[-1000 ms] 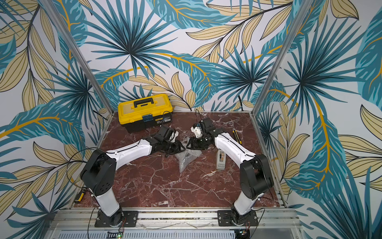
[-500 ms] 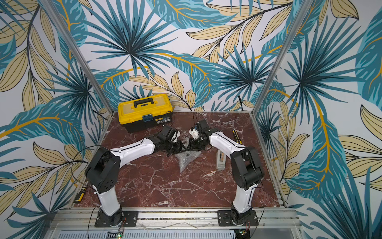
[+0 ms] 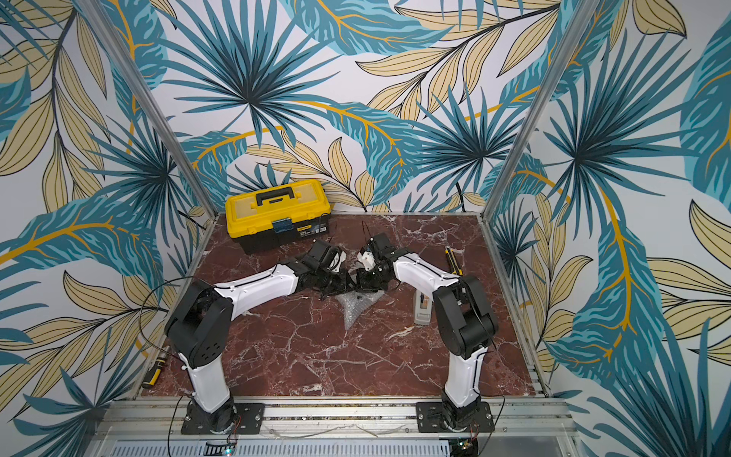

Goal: Wrap mugs in bubble wrap
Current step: Stick the tape on the bubble wrap.

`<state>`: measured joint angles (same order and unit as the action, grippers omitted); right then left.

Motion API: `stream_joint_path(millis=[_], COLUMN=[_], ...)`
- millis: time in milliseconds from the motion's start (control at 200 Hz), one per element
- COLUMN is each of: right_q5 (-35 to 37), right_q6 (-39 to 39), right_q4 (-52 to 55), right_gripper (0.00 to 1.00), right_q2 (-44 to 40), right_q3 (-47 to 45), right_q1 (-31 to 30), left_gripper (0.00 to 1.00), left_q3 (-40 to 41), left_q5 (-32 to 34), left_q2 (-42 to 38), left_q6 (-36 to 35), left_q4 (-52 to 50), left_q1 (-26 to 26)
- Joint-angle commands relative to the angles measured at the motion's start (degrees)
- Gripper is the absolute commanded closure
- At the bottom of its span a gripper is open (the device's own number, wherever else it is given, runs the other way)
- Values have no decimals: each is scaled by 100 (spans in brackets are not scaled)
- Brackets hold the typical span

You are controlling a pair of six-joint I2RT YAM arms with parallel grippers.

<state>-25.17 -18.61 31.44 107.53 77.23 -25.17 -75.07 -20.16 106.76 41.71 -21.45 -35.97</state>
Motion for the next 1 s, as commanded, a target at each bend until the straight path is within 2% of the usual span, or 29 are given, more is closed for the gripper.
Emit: stream_joint_path(millis=[0,150,451,656,881,996], right_q5=[232,295,494,478,531,592], right_q6=[-77,-110,-108,-123,-101,-76], right_q4=[153,421,837,837,835,880], right_gripper=[89,79,76,76,76,76], right_q2=[-334,-773,-1332,-1333,-1365,-1409], right_q3=[-103,-85,-112,-94,-103,-103], right_q1=[-5,2,4,4,4,14], left_gripper=[77,79,80,80,70,69], left_q3=[-121,-139,-195,-238,-204,-228], left_q5=[205,230,285,293,361,433], left_q2=[269,369,437,370,-76,-263], left_q6=[-127,-145,-210,-198,-163,-172], left_q4=[-334,-386,-477,-477,-525,-620], left_q1=[-11,-16,-24,-51,-51,-60])
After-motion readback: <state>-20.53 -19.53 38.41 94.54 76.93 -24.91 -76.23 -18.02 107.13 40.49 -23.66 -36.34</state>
